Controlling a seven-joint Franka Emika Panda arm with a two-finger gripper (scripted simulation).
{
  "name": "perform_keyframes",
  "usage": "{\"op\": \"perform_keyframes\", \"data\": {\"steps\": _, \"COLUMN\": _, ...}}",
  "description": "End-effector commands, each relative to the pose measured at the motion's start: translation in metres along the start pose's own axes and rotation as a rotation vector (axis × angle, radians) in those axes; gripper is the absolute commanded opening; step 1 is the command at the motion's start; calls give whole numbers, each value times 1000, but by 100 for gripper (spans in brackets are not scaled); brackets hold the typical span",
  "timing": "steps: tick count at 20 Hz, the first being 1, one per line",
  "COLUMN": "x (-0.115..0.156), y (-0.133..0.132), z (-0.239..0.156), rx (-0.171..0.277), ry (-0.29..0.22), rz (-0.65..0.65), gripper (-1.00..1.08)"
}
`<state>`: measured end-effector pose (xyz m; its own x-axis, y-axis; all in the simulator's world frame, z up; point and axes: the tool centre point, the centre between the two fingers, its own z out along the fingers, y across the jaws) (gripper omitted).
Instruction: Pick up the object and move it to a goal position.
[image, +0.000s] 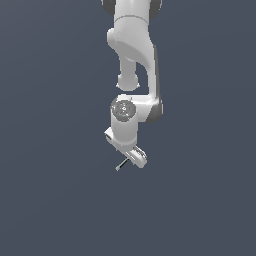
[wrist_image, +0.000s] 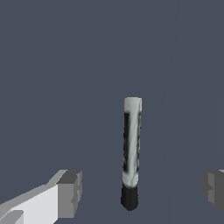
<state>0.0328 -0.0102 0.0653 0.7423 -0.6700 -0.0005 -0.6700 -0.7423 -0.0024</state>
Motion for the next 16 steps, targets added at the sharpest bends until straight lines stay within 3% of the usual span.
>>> {"op": "perform_keyframes", "data": {"steps": 1, "x": 1, "y": 0, "z": 3, "rx": -1, "ry": 0, "rz": 23, "gripper": 100}}
{"op": "perform_keyframes", "data": {"steps": 9, "x": 1, "y": 1, "z": 8, "rx": -2, "ry": 0, "rz": 30, "gripper": 100}}
{"op": "perform_keyframes", "data": {"steps": 16, "x": 1, "y": 2, "z": 38, "rx": -2, "ry": 0, "rz": 34, "gripper": 100}}
